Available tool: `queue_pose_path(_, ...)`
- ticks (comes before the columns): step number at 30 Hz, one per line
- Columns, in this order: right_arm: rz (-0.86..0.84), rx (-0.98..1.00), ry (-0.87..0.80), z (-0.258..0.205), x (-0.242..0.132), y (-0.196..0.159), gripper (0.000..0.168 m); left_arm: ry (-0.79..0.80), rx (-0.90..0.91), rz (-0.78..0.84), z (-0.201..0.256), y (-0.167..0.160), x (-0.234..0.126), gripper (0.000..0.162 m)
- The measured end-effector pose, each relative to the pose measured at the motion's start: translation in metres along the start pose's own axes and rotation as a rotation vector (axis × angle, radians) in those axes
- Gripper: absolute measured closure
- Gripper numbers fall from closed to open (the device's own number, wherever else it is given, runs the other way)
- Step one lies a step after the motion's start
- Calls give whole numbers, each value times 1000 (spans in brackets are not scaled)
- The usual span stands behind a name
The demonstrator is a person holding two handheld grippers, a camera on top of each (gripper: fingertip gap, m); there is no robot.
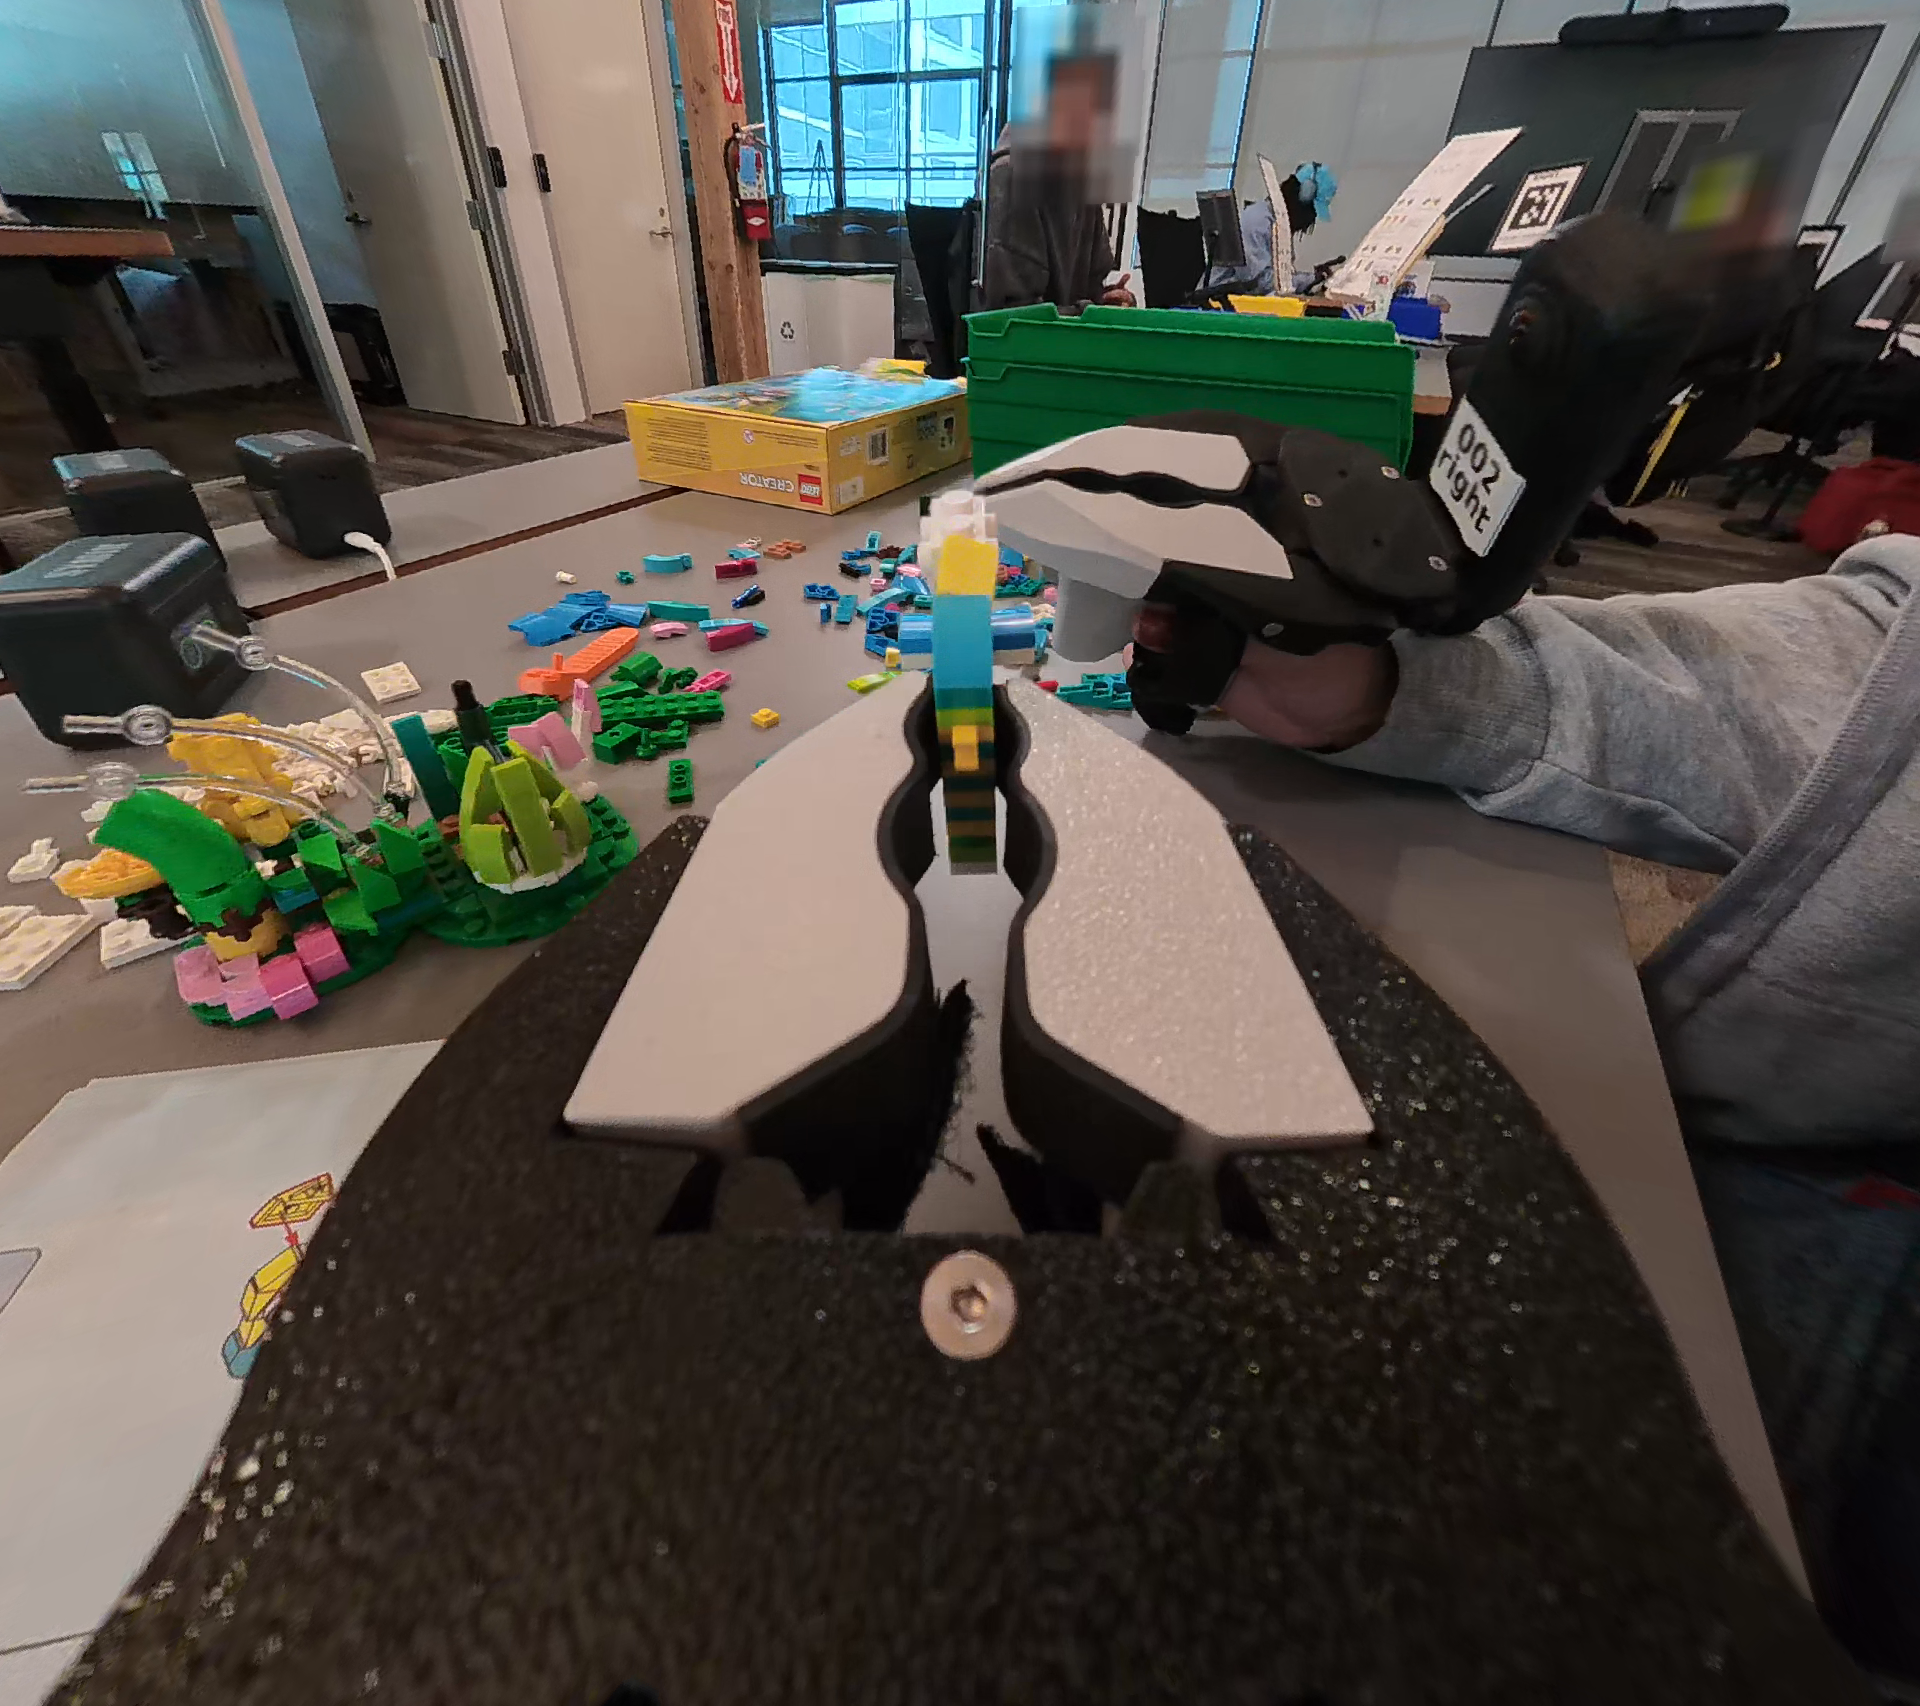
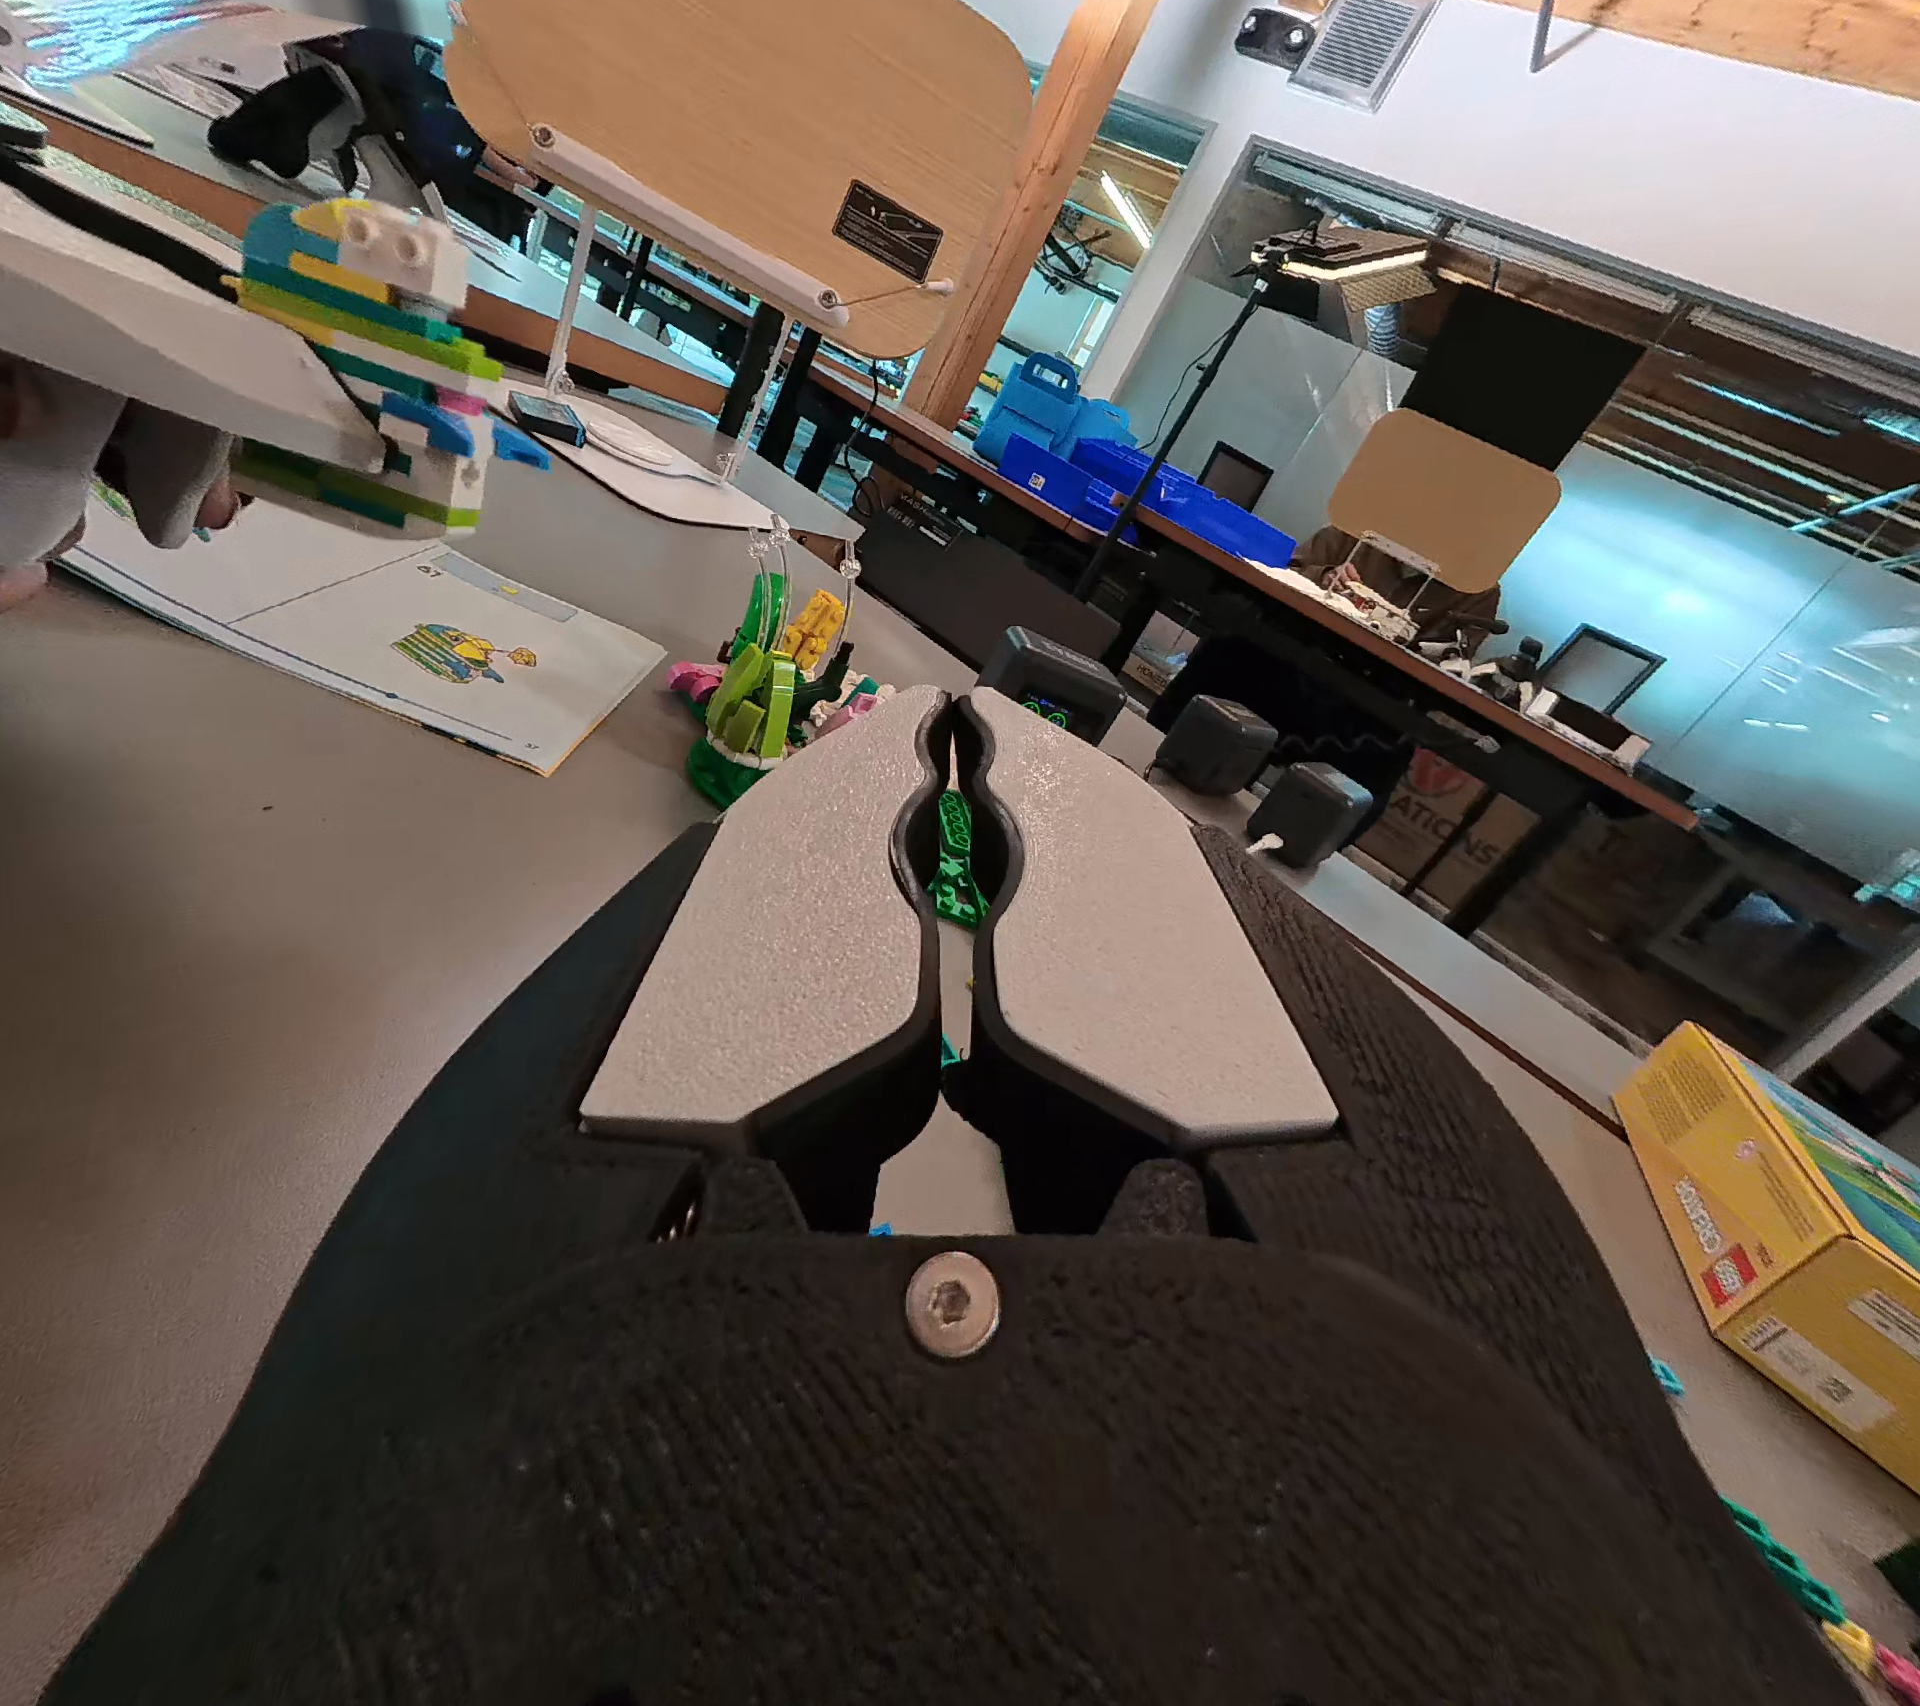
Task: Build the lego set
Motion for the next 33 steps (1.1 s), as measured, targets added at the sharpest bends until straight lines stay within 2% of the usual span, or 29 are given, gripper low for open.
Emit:
queue_pose_path(18, -11, -26, 13, -4, 1, -1, 168, 82, -83, -9, -15, -1, -3, 154)
queue_pose_path(29, -112, 45, -117, 18, 4, -12, 168, 140, -53, -84, -17, -8, -1, 154)
queue_pose_path(31, -130, 70, -99, 20, 7, -16, 168, 158, -76, -85, -21, -9, -2, 154)
queue_pose_path(33, -131, 106, -60, 23, 6, -13, 161, 166, -83, -80, -23, -8, -3, 154)
Point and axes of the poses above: each gripper's, where its closed fingertips meet, x out along the fingers, y out of its top, z = x × y across the jaws, the point moved 2 cm from there along -x, back along the fingers, and after that the axes turned 1 degree about -y, right-handed, at the moved point
